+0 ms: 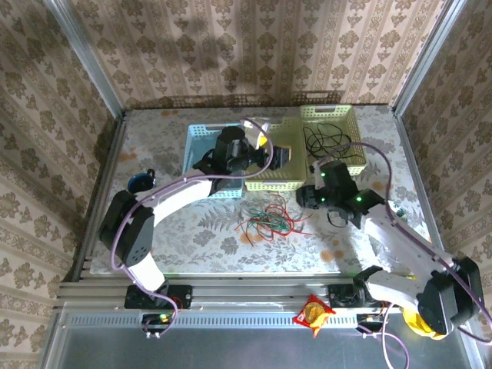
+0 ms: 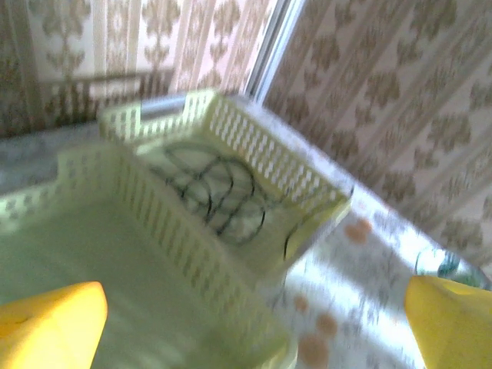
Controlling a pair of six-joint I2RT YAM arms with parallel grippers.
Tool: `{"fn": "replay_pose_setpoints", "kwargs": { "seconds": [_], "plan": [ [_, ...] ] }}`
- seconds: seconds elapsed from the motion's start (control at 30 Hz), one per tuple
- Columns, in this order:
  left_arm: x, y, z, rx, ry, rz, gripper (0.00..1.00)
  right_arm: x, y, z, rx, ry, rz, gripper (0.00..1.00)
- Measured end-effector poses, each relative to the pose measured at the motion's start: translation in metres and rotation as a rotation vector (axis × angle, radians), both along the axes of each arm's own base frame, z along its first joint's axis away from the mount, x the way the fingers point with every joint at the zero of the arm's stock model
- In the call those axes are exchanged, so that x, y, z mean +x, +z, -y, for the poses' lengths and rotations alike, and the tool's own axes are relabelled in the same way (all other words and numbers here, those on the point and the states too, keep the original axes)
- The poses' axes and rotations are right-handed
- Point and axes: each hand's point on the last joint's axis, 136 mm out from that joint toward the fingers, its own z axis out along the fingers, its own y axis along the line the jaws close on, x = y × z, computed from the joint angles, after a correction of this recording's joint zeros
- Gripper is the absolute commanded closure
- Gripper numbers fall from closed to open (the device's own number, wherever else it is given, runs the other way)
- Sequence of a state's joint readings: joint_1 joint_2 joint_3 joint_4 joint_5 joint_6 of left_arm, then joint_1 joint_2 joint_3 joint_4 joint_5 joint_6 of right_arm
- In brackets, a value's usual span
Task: Untangle the cables
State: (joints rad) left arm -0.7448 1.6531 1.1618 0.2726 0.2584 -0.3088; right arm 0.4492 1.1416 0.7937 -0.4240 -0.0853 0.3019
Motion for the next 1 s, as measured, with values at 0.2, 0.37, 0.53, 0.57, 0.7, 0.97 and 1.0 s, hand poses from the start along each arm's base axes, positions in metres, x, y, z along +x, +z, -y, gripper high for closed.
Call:
{"fn": "replay_pose_setpoints", "kwargs": {
  "seconds": [0.2, 0.37, 0.53, 0.57, 0.7, 0.97, 1.0],
  "plan": [
    [-0.051, -0.098, -0.034, 0.257, -0.055, -0.156, 0.19, -0.022, -0.066, -0.034, -0.087, 0.182, -0.223, 0.6],
    [-0.09, -0.131, -0.032, 0.408, -0.145, -0.173, 0.19, -0.017, -0.092, -0.038, -0.14, 0.191, -0.318, 0.66],
    [-0.099, -0.142, -0.034, 0.457, -0.164, -0.158, 0.2, -0.002, -0.095, -0.047, -0.156, 0.211, -0.326, 0.82],
    [-0.099, -0.142, -0.035, 0.463, -0.161, -0.155, 0.2, 0.0, -0.096, -0.048, -0.159, 0.214, -0.331, 0.83],
    [-0.102, -0.152, -0.032, 0.488, -0.173, -0.155, 0.2, -0.001, -0.102, -0.048, -0.173, 0.225, -0.354, 0.89],
    [-0.111, -0.178, -0.03, 0.55, -0.217, -0.172, 0.3, -0.007, -0.099, -0.05, -0.154, 0.244, -0.36, 0.89],
    [-0.112, -0.181, -0.03, 0.556, -0.22, -0.174, 0.3, -0.007, -0.098, -0.05, -0.152, 0.245, -0.357, 0.85]
  ]
}}
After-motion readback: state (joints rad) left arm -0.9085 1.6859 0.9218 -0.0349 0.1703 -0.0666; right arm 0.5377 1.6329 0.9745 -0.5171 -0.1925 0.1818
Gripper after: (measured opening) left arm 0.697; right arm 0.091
